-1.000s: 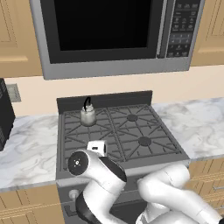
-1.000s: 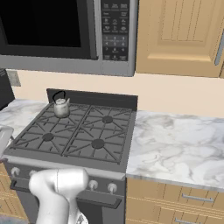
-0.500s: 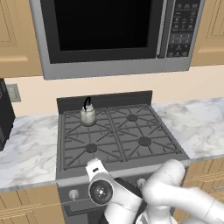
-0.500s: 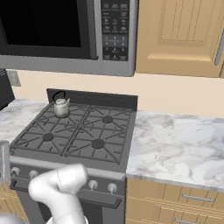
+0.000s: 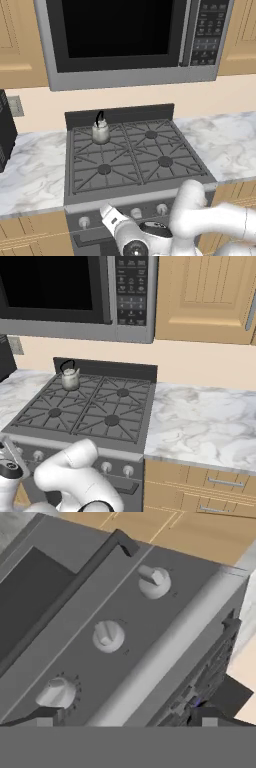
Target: Lower the heat of the kettle.
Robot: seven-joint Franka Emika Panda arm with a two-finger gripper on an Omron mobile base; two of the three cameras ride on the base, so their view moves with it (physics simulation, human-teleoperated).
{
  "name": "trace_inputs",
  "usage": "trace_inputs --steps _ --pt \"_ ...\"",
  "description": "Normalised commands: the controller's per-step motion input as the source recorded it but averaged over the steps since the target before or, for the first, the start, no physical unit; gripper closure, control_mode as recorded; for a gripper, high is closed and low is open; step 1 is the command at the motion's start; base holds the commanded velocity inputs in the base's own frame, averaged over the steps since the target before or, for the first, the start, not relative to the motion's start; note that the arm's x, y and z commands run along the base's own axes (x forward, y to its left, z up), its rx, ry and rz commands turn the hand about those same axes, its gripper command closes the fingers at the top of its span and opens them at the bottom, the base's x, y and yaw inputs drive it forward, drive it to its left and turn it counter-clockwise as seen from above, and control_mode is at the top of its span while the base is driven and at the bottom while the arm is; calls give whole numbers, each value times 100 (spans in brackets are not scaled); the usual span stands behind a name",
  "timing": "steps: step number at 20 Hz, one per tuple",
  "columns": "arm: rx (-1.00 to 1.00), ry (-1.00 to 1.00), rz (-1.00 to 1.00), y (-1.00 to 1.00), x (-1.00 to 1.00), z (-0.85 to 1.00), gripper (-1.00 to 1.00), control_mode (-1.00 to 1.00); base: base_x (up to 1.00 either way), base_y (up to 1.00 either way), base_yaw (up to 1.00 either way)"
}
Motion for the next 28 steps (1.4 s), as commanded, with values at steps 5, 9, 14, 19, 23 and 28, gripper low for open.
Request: trace_inputs --steps 5,9,14,19,23,28 --pt "-20 -20 0 30 -15 -42 -100 -100 0 0 0" --pt "-18 -14 0 41 -1 -33 -100 -100 0 0 0" --pt "-12 -16 0 49 0 -18 -100 -100 0 0 0" --pt "-5 -8 0 13 0 -14 -100 -100 0 0 0" --pt "0 -6 -5 0 0 -12 -100 -100 0 0 0" --pt "0 -2 -5 -1 5 -1 -100 -100 0 0 0"
